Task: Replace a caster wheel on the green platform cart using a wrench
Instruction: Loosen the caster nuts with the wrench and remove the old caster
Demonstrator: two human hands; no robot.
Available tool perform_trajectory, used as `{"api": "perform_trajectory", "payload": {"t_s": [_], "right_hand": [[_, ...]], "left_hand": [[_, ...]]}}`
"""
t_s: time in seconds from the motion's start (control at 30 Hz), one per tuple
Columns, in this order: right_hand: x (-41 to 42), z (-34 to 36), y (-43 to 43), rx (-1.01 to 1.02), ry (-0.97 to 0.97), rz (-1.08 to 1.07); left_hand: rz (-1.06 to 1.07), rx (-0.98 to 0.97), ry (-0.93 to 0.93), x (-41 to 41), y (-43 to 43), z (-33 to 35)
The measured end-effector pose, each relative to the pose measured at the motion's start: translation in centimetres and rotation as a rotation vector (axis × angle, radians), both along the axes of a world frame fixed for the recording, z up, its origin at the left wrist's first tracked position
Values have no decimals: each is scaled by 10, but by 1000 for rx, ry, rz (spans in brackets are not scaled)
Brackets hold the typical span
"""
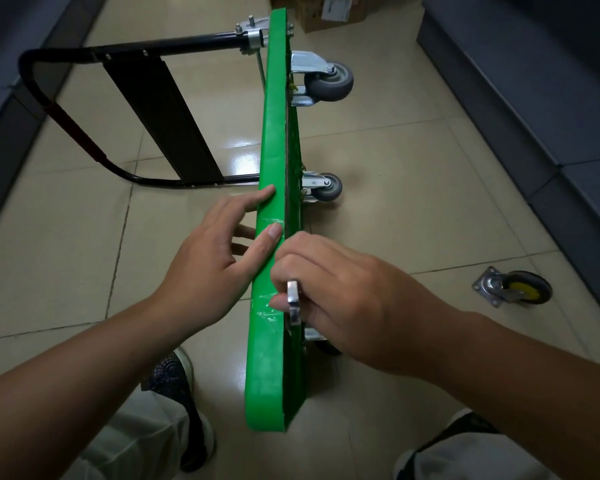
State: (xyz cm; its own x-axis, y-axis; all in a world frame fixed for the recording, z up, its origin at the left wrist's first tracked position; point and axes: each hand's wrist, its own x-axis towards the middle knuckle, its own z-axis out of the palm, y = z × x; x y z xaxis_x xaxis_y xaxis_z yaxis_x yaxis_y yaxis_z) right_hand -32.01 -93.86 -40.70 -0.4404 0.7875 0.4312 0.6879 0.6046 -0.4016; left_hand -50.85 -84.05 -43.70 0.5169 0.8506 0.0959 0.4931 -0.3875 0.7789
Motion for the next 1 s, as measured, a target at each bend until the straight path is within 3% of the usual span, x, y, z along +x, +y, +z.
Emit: {"api": "perform_trajectory", "payload": {"t_s": [0.2,0.3,0.37,0.5,0.67,1.0], "right_hand": [[13,25,13,-88,416,-255],[32,30,39,-291,800,-482],[43,26,59,-436,939,-575],[45,5,90,-617,1031,-541],[36,-12,118,-768,1015,-497],[31,-14,134,-944,1059,-415]], "left_hand": [[-1,-3,12,-1,1,-2],[-8,-15,5,-2,0,-2],[-10,-11,4,-2,0,-2],[-7,-10,16,-2,1,-2],[-12,-16,20,-4,3,-3],[2,-35,-7,-4,1,-4]]}}
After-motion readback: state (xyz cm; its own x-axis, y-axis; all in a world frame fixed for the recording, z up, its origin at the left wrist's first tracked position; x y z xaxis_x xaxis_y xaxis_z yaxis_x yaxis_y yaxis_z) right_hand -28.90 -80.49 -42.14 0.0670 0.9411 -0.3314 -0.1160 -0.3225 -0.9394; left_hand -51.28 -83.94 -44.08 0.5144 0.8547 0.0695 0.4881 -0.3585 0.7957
